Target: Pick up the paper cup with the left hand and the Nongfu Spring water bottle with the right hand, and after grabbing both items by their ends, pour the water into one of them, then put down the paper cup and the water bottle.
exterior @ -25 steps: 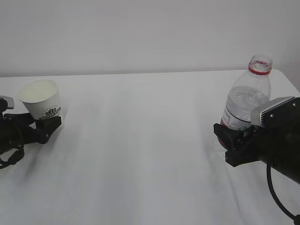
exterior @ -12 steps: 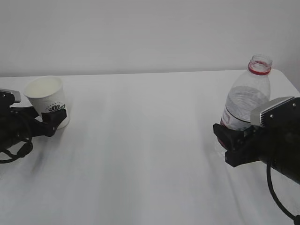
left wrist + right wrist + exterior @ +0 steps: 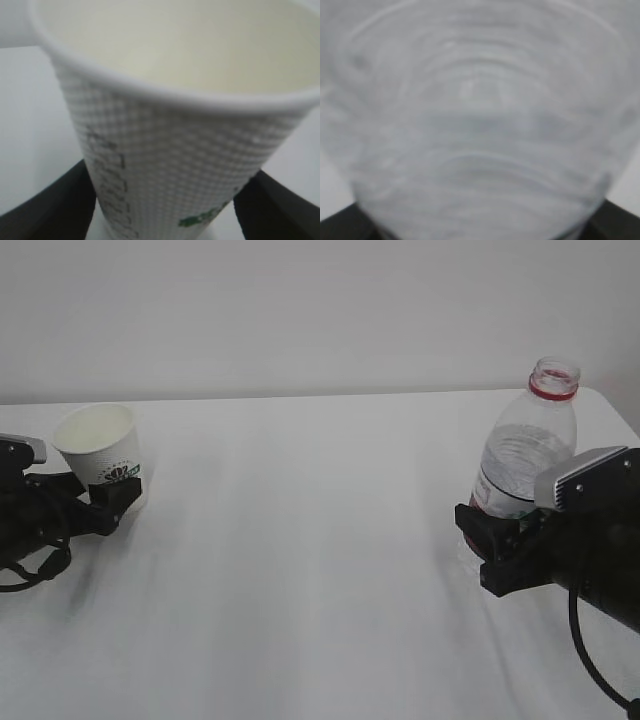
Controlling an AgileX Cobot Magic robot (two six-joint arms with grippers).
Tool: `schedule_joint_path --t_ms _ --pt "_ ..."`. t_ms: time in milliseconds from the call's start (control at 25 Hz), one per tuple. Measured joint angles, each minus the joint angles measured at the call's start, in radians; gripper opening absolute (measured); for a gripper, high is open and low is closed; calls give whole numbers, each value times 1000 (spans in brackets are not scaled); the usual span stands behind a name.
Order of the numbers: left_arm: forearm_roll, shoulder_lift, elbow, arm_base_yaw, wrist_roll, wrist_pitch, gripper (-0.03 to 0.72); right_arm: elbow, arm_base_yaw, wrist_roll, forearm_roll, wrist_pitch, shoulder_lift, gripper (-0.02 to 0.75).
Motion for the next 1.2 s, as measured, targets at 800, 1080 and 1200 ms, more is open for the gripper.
schedule_joint_path --t_ms 800,1080,1200 --pt "145 -5 10 0 -8 -6 563 0 0 0 0 0 0 498" --pt "204 -95 98 0 -9 -6 561 0 0 0 0 0 0 498" --pt "236 -131 126 0 -10 -6 561 0 0 0 0 0 0 498"
